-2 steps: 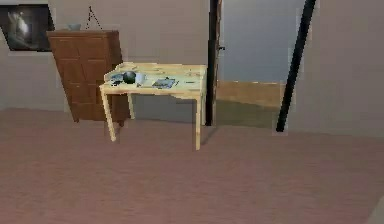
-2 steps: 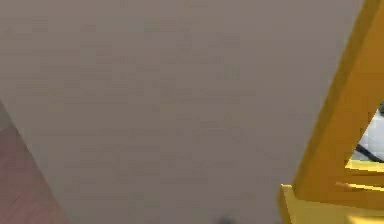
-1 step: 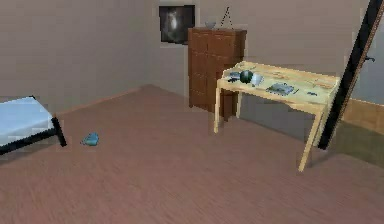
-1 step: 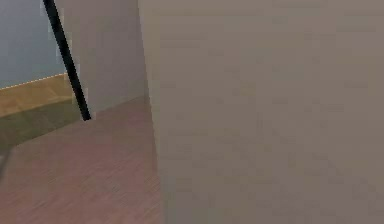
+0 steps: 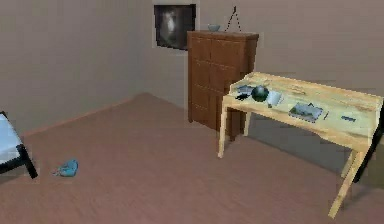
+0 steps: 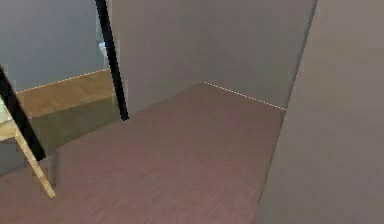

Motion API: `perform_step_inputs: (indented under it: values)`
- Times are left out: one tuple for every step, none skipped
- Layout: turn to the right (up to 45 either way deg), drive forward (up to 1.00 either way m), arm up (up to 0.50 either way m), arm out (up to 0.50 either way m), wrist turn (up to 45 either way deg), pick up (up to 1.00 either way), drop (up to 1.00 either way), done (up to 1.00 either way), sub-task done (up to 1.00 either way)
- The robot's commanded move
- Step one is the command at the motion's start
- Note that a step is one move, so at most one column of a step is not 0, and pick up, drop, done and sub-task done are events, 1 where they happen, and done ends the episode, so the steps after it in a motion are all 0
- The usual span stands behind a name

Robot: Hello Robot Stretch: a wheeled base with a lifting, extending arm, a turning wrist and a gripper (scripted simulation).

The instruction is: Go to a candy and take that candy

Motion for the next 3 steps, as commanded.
perform_step_inputs:
  values:
    - [-45.0, 0.00, 0.00, 0.00, 0.0, 0.00, 0.00, 0.00, 0.00]
    - [-12.0, 0.00, 0.00, 0.00, 0.0, 0.00, 0.00, 0.00, 0.00]
    - [0.0, 0.65, 0.00, 0.00, 0.0, 0.00, 0.00, 0.00, 0.00]
